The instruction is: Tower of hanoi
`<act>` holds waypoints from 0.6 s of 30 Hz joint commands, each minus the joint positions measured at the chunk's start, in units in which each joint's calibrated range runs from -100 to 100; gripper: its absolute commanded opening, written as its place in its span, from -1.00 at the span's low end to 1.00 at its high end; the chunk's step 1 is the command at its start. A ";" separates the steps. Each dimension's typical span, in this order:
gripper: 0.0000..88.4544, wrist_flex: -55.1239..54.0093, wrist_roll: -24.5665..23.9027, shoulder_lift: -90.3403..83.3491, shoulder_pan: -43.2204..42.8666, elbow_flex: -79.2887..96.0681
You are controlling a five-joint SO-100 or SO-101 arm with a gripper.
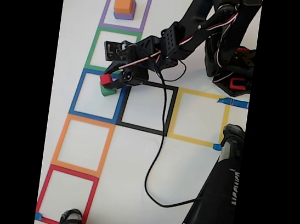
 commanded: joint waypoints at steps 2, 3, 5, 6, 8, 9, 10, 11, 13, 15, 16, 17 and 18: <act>-0.88 -1.50 0.54 0.32 0.08 -0.60; -0.88 -1.83 0.54 0.48 0.08 -0.60; -0.88 -2.15 0.54 0.97 -0.11 -0.50; -0.88 -2.48 0.54 1.13 -0.21 -0.50; -0.88 -2.96 0.54 1.70 -0.40 -0.50; -0.88 -3.29 0.54 1.94 -0.50 -0.60; -0.88 -3.53 0.54 2.18 -0.50 -0.69; -0.88 -3.61 0.54 2.34 -0.50 -0.87; -0.88 -3.77 0.54 2.66 -0.59 -1.14; -0.88 -4.10 0.54 2.99 -0.69 -1.14; -0.88 -4.26 0.54 3.07 -0.88 -1.23; -0.88 -4.34 0.54 3.15 -0.97 -1.23; -0.88 -4.42 0.54 3.15 -1.07 -1.32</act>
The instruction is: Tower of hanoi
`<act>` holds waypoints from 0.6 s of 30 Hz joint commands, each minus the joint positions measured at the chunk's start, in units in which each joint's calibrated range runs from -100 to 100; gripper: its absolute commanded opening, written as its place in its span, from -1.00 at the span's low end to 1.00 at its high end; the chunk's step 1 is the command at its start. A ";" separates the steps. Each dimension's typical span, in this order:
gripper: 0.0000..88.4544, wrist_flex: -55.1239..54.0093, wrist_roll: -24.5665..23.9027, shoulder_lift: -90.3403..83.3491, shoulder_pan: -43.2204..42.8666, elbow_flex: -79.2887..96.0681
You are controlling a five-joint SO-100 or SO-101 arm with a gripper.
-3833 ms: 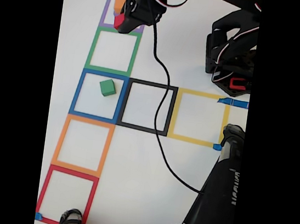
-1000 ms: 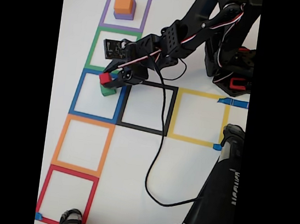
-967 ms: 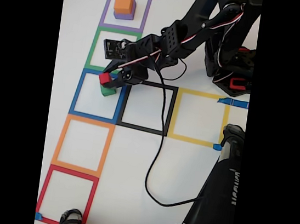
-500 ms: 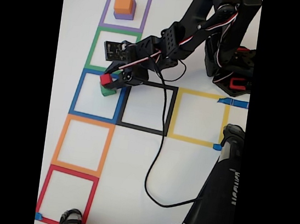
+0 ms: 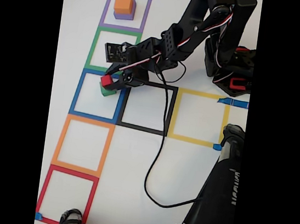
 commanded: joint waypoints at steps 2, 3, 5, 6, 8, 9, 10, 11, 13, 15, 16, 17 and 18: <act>-0.88 -1.19 0.54 -0.15 -1.03 -1.60; -0.88 -1.19 0.54 -0.07 -1.03 -1.78; -0.88 -1.19 0.54 0.17 -1.12 -2.23; -0.88 -1.19 0.54 0.33 -1.12 -2.50; -0.88 -1.19 0.54 0.58 -1.12 -3.05; -0.88 -1.19 0.54 0.74 -1.12 -3.23; -0.88 -1.19 0.54 0.82 -1.22 -3.32; -0.88 -1.19 0.54 0.82 -1.22 -3.50; -0.88 -1.19 0.54 0.98 -1.32 -3.78; -0.87 -1.19 0.54 1.06 -1.32 -3.96; -0.87 -1.19 0.54 1.06 -1.22 -4.05; -0.87 -1.19 0.54 1.06 -1.12 -4.14; -0.87 -1.19 0.54 1.06 -1.03 -4.14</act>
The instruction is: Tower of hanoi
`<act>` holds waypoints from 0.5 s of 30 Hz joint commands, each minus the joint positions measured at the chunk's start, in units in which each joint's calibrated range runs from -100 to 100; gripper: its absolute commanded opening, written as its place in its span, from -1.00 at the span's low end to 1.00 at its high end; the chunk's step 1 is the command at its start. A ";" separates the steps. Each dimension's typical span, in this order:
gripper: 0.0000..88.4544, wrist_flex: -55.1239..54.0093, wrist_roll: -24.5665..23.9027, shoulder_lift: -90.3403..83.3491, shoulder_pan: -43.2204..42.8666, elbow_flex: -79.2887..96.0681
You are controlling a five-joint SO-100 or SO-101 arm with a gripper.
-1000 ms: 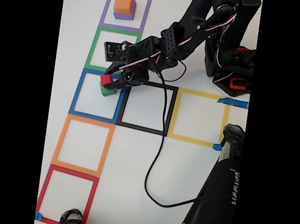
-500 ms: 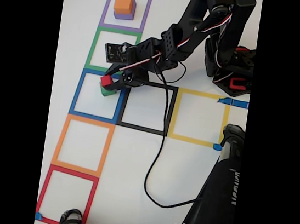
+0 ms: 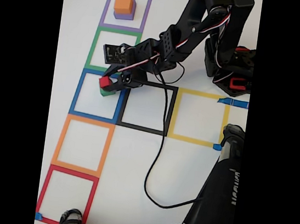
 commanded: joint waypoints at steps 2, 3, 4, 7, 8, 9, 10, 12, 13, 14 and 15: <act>-0.87 -1.03 0.54 -0.46 -0.23 -2.46; -0.87 -1.03 0.54 -0.38 -0.13 -2.46; -0.87 -1.03 0.54 -0.30 -0.13 -2.46; -0.86 -1.03 0.54 -0.14 -0.13 -2.46; -0.85 -1.03 0.54 -0.06 -0.13 -2.46; -0.83 -1.03 0.54 -0.06 -0.13 -2.46; -0.81 -1.20 0.54 -0.06 -0.13 -2.46; -0.76 -1.52 0.54 0.02 -0.13 -2.37; -0.75 -1.60 0.54 0.02 -0.04 -2.28; -0.73 -1.76 0.54 0.02 -0.04 -2.19; -0.72 -2.01 0.54 0.02 -0.04 -2.09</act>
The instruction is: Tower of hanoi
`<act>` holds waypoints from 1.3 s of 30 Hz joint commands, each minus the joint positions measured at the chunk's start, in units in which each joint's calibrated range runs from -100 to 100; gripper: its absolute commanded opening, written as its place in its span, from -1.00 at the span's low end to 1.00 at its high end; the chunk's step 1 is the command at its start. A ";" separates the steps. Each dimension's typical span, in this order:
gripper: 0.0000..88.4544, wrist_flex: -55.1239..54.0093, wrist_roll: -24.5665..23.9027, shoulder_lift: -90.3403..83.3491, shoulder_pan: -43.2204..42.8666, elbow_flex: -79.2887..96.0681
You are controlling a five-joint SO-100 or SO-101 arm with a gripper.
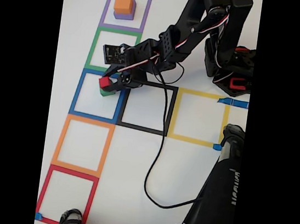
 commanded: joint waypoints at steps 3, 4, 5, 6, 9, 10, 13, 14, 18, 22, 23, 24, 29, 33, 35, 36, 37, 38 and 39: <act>-0.61 -1.93 0.54 -0.23 0.15 -1.92; -0.59 -2.01 0.54 -0.23 0.15 -1.92; -0.56 -2.25 0.54 -0.23 0.25 -1.82; -0.54 -2.49 0.54 -0.23 0.25 -1.82; -0.53 -2.65 0.54 -0.88 0.54 -1.82; -0.52 -2.65 0.54 -1.36 0.63 -1.82; -0.51 -2.57 0.54 -3.87 0.63 -1.92; -0.51 -2.41 0.54 -4.92 0.54 -1.92; -0.49 1.64 0.37 -11.54 0.06 -3.10; -0.71 17.26 -6.22 -20.58 -0.13 -9.28; -0.75 21.96 -7.58 -22.76 -0.13 -11.10; -0.79 26.98 -8.76 -25.18 -0.04 -12.82; -0.99 50.06 -11.13 -33.50 3.22 -20.92; -1.00 67.71 -9.44 -37.05 8.21 -29.64; -1.00 73.86 -6.05 -38.91 11.47 -32.46; -1.00 75.89 -5.04 -39.80 13.00 -33.64; -1.00 78.40 -3.86 -40.76 14.82 -35.10; -1.00 81.23 -1.66 -41.98 16.45 -36.37; -0.99 84.55 0.54 -43.35 18.08 -37.73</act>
